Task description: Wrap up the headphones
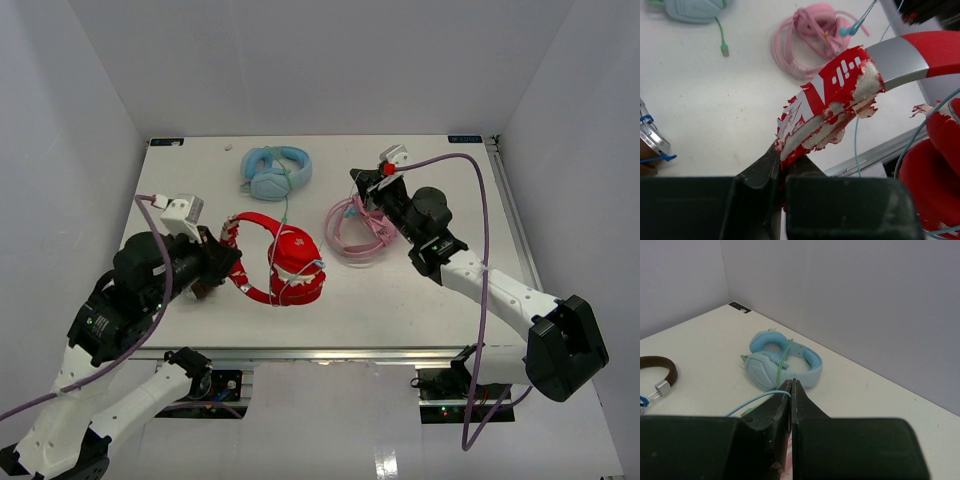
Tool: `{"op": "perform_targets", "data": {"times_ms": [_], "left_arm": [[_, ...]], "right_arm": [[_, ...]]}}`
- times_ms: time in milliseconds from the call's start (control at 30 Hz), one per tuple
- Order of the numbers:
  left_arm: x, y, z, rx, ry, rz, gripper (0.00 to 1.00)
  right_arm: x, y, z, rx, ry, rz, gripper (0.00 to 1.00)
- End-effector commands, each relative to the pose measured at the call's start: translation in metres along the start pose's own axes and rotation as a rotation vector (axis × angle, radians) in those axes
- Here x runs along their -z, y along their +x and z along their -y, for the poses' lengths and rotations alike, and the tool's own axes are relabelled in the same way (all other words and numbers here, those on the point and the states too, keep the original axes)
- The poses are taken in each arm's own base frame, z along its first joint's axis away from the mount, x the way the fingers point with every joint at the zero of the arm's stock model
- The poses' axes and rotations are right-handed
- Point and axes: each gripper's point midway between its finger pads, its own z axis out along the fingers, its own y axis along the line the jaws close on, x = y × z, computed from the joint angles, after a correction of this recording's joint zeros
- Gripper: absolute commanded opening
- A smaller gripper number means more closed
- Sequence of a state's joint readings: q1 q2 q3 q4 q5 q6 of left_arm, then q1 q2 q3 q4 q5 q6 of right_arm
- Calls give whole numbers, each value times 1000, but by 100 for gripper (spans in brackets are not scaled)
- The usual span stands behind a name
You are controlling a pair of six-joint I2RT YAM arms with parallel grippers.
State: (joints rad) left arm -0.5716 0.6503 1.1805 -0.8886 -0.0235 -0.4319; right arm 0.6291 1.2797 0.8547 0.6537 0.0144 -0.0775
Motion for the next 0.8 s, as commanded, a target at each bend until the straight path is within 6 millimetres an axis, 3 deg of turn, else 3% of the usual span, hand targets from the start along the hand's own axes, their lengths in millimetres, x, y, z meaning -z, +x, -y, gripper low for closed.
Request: {"op": "perform_targets", "data": {"times_ms": [0,267,767], "left_arm": [[34,-59,11,114,12,230,0],[58,-69,27,140,92,269,0],[62,-78,-21,212,-166,361,0]], "right_arm": [[1,-5,11,-22,40,40,8],[-2,11,21,-42,62,12,8],[5,22,34,-77,96,1,8]]}}
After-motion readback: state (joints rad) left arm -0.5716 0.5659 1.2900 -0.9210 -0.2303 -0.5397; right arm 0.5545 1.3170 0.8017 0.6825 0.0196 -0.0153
